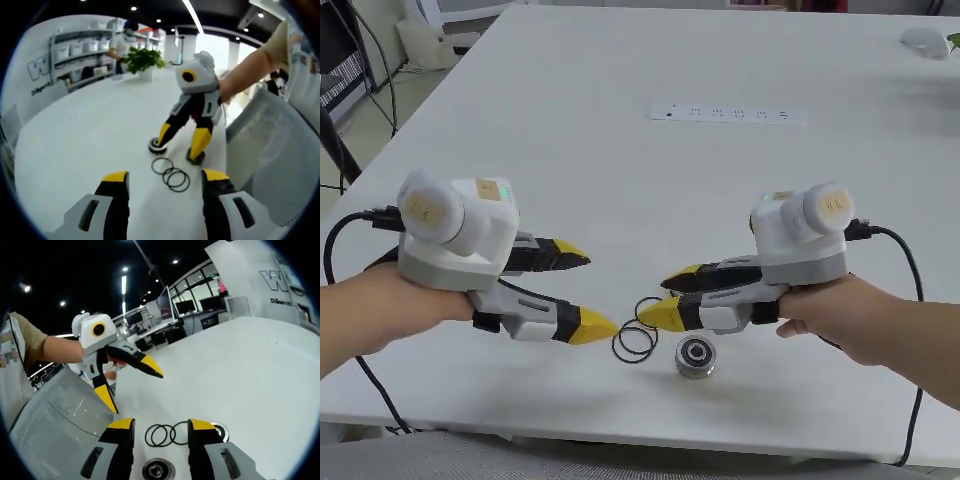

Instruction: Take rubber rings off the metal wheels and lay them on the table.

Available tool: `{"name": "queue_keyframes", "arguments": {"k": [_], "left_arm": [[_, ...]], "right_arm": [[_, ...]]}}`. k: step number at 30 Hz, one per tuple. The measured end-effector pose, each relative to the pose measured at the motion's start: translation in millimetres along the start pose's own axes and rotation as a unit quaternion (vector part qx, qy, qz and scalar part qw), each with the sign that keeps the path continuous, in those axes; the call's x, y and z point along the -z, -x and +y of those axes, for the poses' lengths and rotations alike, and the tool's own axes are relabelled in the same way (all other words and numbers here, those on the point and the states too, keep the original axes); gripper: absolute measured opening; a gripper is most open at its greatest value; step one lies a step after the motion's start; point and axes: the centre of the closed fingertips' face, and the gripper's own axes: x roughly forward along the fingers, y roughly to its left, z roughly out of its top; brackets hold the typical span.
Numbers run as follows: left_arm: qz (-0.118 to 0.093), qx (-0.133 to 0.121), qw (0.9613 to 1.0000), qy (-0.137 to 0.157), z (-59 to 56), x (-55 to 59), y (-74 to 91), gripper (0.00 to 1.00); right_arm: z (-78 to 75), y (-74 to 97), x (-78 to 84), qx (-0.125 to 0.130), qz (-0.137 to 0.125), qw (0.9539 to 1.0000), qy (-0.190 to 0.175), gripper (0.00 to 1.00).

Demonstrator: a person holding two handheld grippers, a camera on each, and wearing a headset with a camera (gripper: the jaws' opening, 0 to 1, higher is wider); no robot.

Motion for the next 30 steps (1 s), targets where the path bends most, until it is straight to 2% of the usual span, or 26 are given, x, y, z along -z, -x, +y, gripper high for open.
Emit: {"name": "queue_keyframes", "arguments": {"k": [21,30], "left_arm": [[0.003,0.007,1.0,-0.006,5.4,-9.5,-17.6,0.59],[0.006,0.01,0.9999,-0.007,7.8,-11.4,-27.4,0.58]], "right_arm": [[-27.4,27.6,6.0,0.047,-0.004,0.9989,0.005,0.45],[-35.3,33.0,12.6,0.061,0.001,0.9981,0.007,0.44]]}}
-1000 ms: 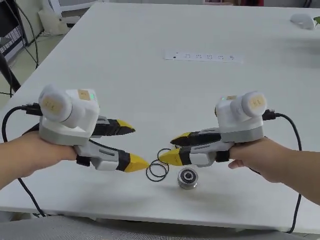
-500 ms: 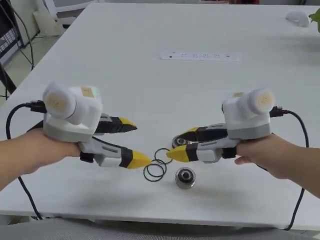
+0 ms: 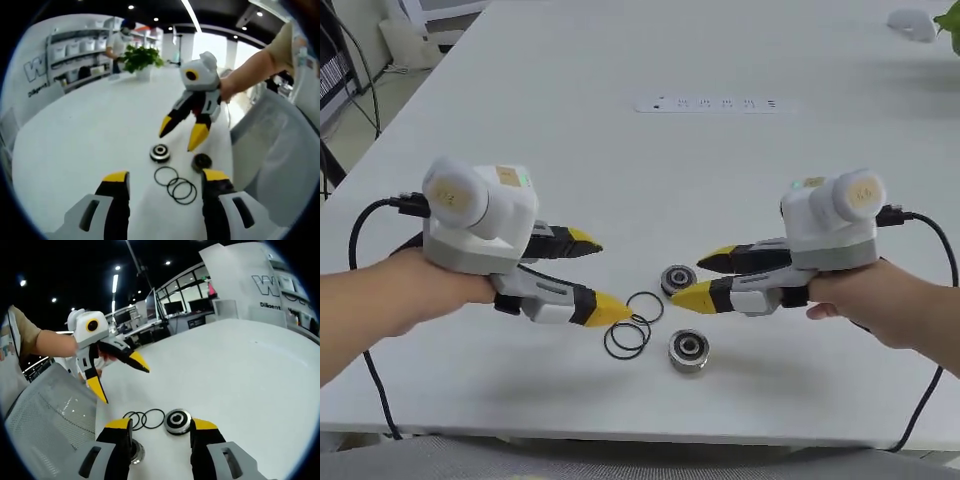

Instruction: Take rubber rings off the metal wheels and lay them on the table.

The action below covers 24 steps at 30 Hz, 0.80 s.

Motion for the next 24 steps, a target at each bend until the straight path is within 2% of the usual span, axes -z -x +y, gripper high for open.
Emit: {"name": "queue_keyframes", "arguments": {"k": [10,24], "left_arm": [[0.002,0.002,1.0,0.001,3.0,-2.1,-11.1,0.57],[0.003,0.001,1.0,0.003,7.6,-3.2,-26.6,0.54]], "right_arm": [[-11.2,1.4,7.1,0.011,0.006,0.9999,0.004,0.41],[-24.7,-1.9,17.2,0.022,0.015,0.9995,0.02,0.32]]}}
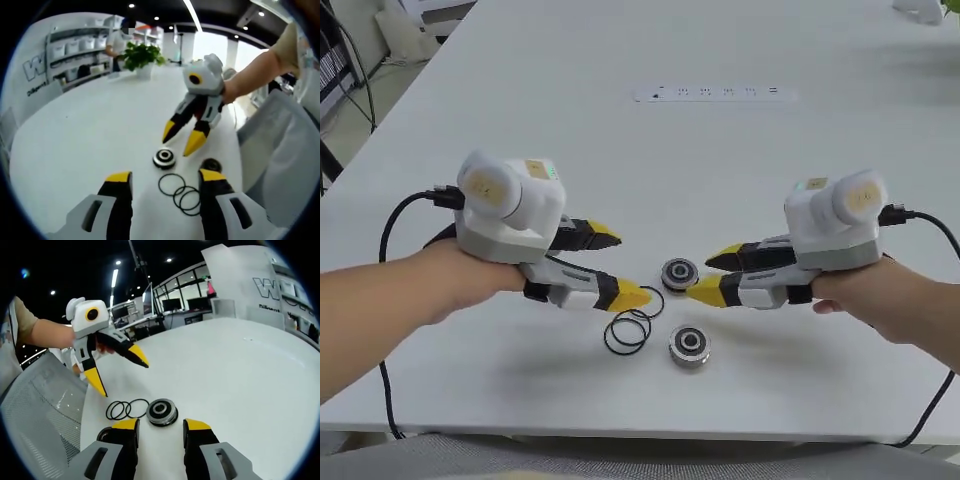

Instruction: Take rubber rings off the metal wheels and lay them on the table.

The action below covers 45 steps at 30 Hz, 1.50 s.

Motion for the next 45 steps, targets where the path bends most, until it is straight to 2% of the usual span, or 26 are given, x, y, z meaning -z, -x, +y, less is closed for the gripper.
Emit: {"name": "queue_keyframes", "arguments": {"k": [21,36,45], "left_arm": [[0.0,0.005,1.0,-0.003,0.4,-1.6,-23.2,0.43],[-0.006,0.012,0.9999,-0.002,-2.3,-7.0,-42.8,0.34],[0.0,0.014,0.9999,-0.007,-1.5,-4.6,-52.0,0.3]], "right_arm": [[-5.4,-11.4,4.7,0.003,0.004,0.9998,0.017,0.22],[-6.6,-12.6,6.7,0.001,0.003,0.9997,0.023,0.19],[-8.0,-12.8,7.8,0.003,0.0,0.9998,0.02,0.19]]}}
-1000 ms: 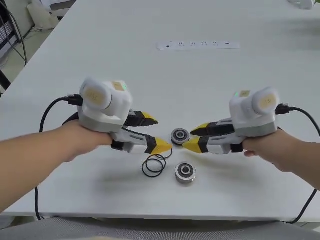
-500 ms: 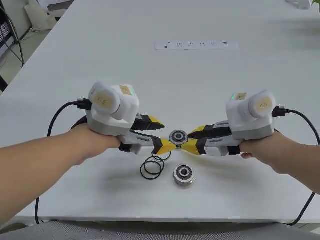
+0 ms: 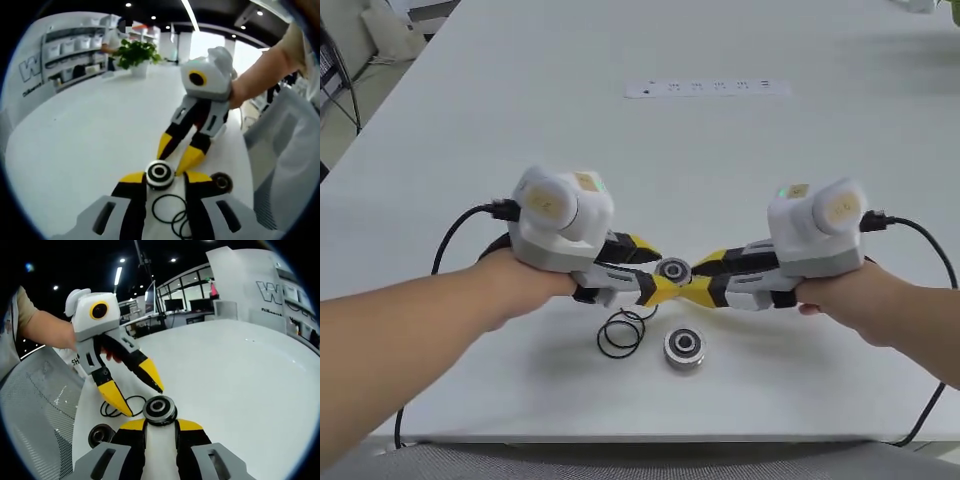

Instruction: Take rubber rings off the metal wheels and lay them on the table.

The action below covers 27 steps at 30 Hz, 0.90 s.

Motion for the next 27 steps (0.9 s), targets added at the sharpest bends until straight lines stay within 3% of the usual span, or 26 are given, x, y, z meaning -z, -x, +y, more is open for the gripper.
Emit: {"name": "queue_keyframes", "arguments": {"k": [8,21,27], "left_arm": [[0.003,-0.009,0.9999,0.005,4.5,1.3,-3.0,0.24],[0.008,-0.029,0.9994,-0.018,6.2,0.8,-7.7,0.14],[0.005,-0.036,0.9992,-0.013,3.7,-0.6,-7.5,0.13]], "right_arm": [[-0.1,1.0,2.1,0.0,0.0,1.0,-0.005,0.13],[-1.0,0.7,2.6,0.003,-0.004,1.0,-0.008,0.13],[1.5,-3.5,-1.0,0.007,-0.009,0.9999,-0.007,0.22]]}}
